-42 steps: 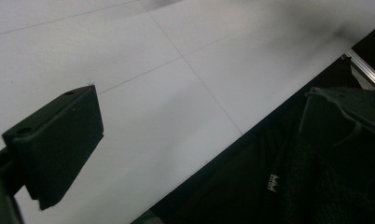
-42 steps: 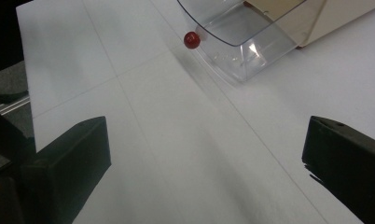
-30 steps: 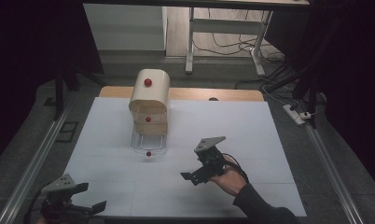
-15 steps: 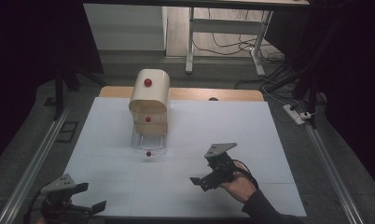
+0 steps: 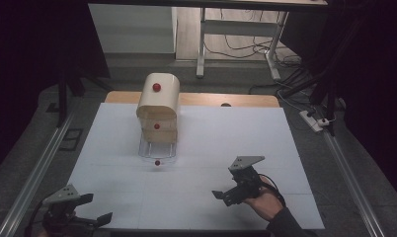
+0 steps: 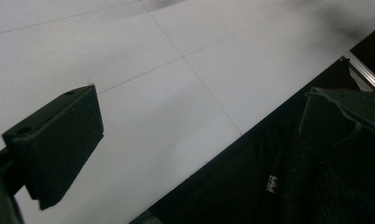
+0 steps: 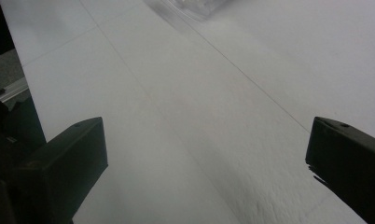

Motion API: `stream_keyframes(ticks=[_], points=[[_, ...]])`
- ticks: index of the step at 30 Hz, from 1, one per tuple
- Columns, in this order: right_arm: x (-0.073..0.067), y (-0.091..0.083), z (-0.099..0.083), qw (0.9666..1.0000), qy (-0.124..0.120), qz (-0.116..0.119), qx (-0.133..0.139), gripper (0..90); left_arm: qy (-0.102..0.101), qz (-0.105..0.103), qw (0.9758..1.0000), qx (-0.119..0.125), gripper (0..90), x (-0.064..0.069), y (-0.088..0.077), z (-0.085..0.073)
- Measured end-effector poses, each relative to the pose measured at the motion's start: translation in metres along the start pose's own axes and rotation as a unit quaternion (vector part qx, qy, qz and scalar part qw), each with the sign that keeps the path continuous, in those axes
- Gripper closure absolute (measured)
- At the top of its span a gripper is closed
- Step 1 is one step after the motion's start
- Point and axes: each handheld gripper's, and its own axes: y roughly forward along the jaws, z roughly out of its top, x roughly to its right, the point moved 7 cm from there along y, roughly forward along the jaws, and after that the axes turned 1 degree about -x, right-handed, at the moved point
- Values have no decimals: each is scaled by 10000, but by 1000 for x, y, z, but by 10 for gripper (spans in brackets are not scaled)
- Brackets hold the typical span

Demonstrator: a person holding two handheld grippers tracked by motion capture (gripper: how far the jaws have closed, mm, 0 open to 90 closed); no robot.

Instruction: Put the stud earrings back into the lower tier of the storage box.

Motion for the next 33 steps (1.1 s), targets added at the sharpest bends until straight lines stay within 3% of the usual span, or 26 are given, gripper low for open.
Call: stream_keyframes(ticks=[16, 33], points=[[12, -32, -29, 9987, 377, -347, 43, 0, -9, 6, 10000, 6, 0, 0, 0, 0], [18, -63, -57, 9946, 762, -679, 173, 0, -17, 13, 10000, 22, 0, 0, 0, 0]])
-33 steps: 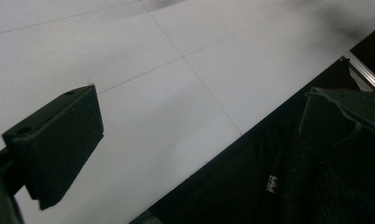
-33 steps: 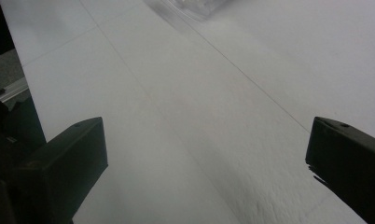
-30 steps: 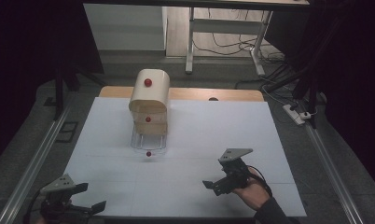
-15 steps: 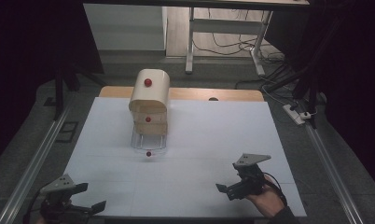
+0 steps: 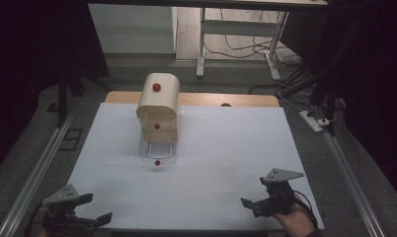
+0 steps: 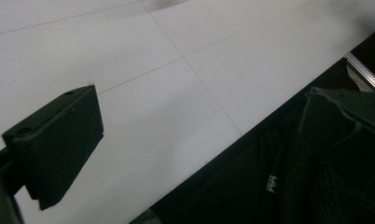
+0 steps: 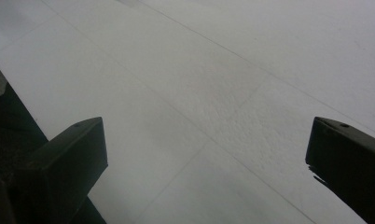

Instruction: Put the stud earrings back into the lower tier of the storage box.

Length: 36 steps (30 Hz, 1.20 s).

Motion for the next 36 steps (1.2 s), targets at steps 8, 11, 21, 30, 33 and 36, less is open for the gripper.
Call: stream_keyframes(ticks=[8, 11, 21, 30, 33, 36], points=[[5, -13, -9, 9997, 166, -153, 42, 0, 8, 9, 10000, 5, 0, 0, 0, 0], [6, -18, -11, 9995, 221, -198, 93, 0, 12, 14, 10000, 9, 0, 0, 0, 0], [10, -30, -18, 9987, 403, -283, 101, 0, 2, 30, 10000, 11, 0, 0, -1, -1], [11, -40, -24, 9980, 516, -345, 142, 0, -16, 39, 10000, 10, 0, 0, -2, -2], [10, -44, -27, 9976, 551, -385, 164, 0, -22, 39, 10000, 9, 0, 0, -2, -2], [10, -47, -30, 9973, 581, -413, 157, 0, -19, 47, 10000, -6, 0, 0, -1, -2]])
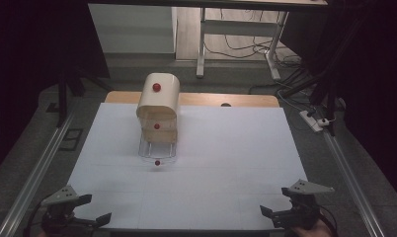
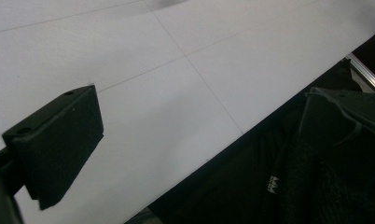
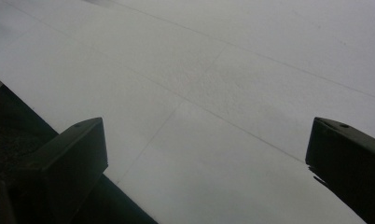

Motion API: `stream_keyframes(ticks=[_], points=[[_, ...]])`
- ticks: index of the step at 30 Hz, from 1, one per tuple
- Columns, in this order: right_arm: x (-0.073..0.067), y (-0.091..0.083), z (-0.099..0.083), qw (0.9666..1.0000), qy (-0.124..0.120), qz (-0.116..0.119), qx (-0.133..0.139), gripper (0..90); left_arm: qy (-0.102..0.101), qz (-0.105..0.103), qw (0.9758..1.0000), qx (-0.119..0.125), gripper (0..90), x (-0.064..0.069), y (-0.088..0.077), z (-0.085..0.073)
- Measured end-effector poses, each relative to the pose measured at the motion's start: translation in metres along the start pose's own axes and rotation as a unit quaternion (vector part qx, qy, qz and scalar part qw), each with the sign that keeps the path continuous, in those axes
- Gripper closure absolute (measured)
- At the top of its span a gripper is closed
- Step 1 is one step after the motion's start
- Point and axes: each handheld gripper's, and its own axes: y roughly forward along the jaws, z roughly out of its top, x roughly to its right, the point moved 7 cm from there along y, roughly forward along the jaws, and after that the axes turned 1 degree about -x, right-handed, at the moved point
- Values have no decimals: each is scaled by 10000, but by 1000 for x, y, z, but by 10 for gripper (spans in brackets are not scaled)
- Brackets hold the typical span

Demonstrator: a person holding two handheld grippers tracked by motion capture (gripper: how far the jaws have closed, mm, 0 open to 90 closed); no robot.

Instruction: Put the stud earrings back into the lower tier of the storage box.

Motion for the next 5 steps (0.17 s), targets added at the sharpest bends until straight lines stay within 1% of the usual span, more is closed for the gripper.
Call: stream_keyframes(ticks=[3, 5], points=[[0, -1, -2, 10000, 39, -19, -49, 0, -4, -8, 10000, 0, 0, 0, 0, 0], [1, 0, -2, 9999, 26, -77, -100, 0, -6, -9, 10000, 13, 0, 0, 0, 2]])
